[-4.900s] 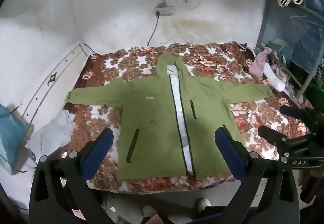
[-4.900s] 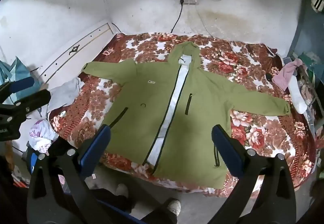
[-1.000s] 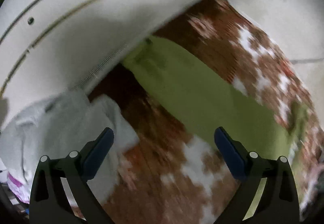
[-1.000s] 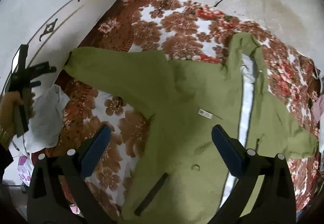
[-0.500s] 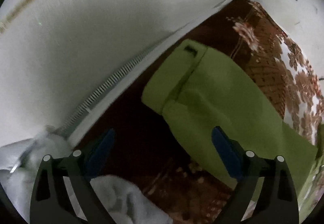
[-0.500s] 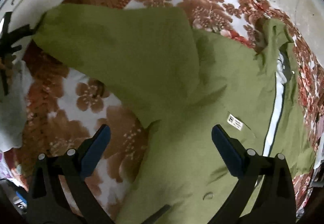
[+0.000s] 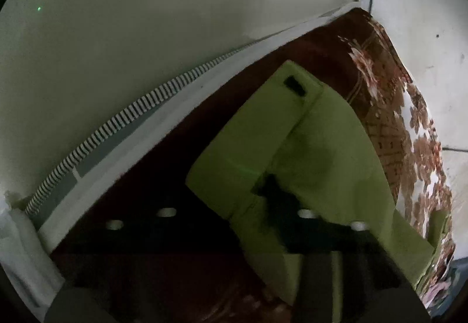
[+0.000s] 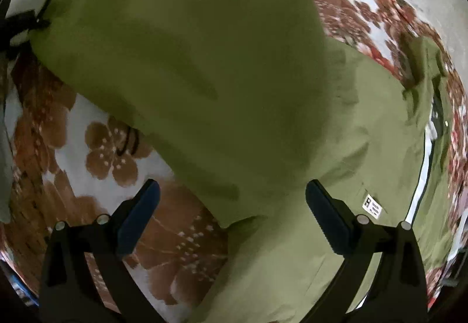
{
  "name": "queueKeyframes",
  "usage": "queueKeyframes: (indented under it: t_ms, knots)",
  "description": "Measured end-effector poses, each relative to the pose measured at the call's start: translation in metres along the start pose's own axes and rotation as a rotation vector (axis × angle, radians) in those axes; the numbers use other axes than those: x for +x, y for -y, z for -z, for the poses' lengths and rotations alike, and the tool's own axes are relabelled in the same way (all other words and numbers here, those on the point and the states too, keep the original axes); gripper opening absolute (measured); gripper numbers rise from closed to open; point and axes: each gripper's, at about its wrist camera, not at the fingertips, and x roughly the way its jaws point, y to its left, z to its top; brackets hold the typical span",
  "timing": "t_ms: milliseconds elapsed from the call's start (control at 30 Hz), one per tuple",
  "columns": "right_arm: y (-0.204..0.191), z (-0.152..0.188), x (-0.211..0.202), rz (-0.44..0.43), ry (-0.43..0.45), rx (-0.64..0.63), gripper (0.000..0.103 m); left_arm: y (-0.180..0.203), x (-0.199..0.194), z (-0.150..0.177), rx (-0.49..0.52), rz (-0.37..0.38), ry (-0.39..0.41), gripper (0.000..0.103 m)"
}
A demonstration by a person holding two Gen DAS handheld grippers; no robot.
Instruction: Fold large clothes
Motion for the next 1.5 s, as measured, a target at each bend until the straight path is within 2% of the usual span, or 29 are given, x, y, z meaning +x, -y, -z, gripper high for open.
queueKeyframes:
  t_ms: [33, 100, 300, 533, 633, 800, 900, 1033, 1200, 1333, 1500]
  knots:
    - [-0.002, 0.002, 0.004, -0.01, -0.007, -0.004, 0.098, 0.005, -0.003, -0.001, 0.02, 0.007, 0.0, 0.017]
    - [-0.005, 0.004, 0.009, -0.006, -0.006, -0.011, 0.098, 0.019, -0.016, 0.0, 0.085, 0.012, 0.015, 0.01]
    - [-0.009, 0.014, 0.029, 0.001, -0.005, -0.043, 0.098, 0.047, -0.062, -0.006, 0.149, 0.118, 0.057, 0.008]
    - [-0.01, 0.027, 0.056, -0.018, 0.01, -0.037, 0.098, 0.1, -0.11, -0.002, 0.206, 0.286, 0.12, 0.008]
    - [-0.007, 0.028, 0.06, -0.041, 0.023, -0.023, 0.099, 0.145, -0.128, 0.006, 0.275, 0.339, 0.142, 0.008]
    - [-0.001, 0.024, 0.062, -0.071, 0.017, -0.035, 0.099, 0.226, -0.165, 0.023, 0.281, 0.465, 0.167, 0.008]
    - [0.002, 0.025, 0.064, -0.062, 0.021, -0.094, 0.099, 0.283, -0.189, 0.05, 0.317, 0.503, 0.184, 0.008]
    - [0.002, 0.029, 0.064, -0.067, 0.026, -0.156, 0.099, 0.363, -0.214, 0.107, 0.408, 0.523, 0.197, 0.008]
    - [0.004, 0.041, 0.061, -0.094, 0.047, -0.203, 0.099, 0.433, -0.237, 0.179, 0.521, 0.534, 0.223, 0.008]
    - [0.014, 0.049, 0.061, -0.127, 0.067, -0.221, 0.099, 0.481, -0.233, 0.231, 0.545, 0.582, 0.17, 0.008]
    - [0.026, 0.072, 0.058, -0.159, 0.115, -0.243, 0.099, 0.523, -0.231, 0.3, 0.57, 0.631, 0.124, 0.008]
